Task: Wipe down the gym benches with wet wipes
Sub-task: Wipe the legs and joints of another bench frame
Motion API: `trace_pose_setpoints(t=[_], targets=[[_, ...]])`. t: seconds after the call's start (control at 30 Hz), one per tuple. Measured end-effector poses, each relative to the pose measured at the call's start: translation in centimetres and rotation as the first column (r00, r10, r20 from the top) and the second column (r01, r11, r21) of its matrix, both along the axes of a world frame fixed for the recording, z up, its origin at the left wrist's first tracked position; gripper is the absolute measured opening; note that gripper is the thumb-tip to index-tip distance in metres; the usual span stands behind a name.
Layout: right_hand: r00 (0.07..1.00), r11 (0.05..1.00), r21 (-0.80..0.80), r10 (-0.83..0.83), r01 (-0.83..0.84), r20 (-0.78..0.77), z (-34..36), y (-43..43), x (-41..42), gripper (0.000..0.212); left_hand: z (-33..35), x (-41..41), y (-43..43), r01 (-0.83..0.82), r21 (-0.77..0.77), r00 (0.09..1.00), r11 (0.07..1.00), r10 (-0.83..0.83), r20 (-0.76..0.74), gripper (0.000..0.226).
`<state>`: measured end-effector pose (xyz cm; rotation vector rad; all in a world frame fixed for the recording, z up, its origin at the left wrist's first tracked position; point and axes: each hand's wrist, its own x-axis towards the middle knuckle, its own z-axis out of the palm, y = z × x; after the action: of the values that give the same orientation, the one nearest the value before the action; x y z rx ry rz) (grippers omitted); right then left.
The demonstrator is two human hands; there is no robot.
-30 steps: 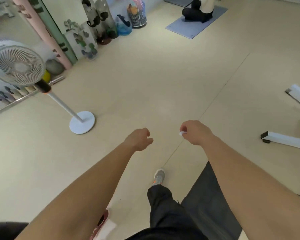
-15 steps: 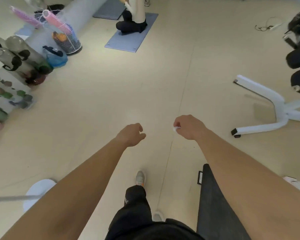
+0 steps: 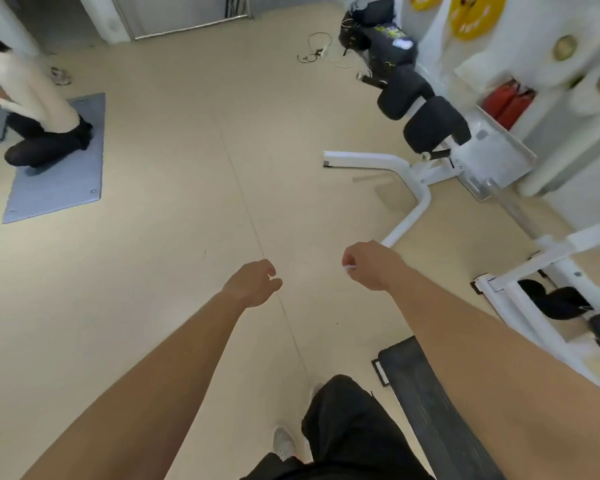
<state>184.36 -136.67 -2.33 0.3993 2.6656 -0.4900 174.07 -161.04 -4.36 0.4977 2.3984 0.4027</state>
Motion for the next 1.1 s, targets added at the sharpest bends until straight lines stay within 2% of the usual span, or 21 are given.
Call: trace_pose_setpoints(t=[0.27,0.43,0.6,0.87,1.0,1.1], targets=[[0.952,0.952,0.023,-0.306,0.306,0.005,-0.5,14.4,-2.7,0.022,-0.5,-9.1,18.3,0.306,0.003,0.952,0.952,-0.306,-0.012,0.038],[0.887,0.887,0.025,-0.461,0.461,0.006,0.0,25.3,-2.7,0.024,0.2,-12.1,32.0,0.484,-0.042,0.875,0.874,-0.484,-0.002,0.04],[0.785,0.785,0.013,-0.619,0.619,-0.018,0.7,36.4,-2.4,0.022,1.5,-14.0,45.6,0.595,0.004,0.804,0.804,-0.595,-0.01,0.041],[0.695,0.695,0.001,-0.719,0.719,0.02,-0.6,50.5,-1.4,0.015,0.3,-14.9,63.7,0.739,0.016,0.673,0.673,-0.739,0.022,0.036],[0.649,0.649,-0.006,-0.76,0.761,0.041,-0.5,58.9,-2.4,0.024,-0.8,-15.8,74.2,0.797,0.001,0.603,0.603,-0.797,0.018,0.036],[0.615,0.616,0.02,-0.787,0.787,0.04,-0.4,65.9,-3.2,0.024,-1.4,-16.8,82.5,0.808,0.017,0.588,0.589,-0.808,0.048,0.034]])
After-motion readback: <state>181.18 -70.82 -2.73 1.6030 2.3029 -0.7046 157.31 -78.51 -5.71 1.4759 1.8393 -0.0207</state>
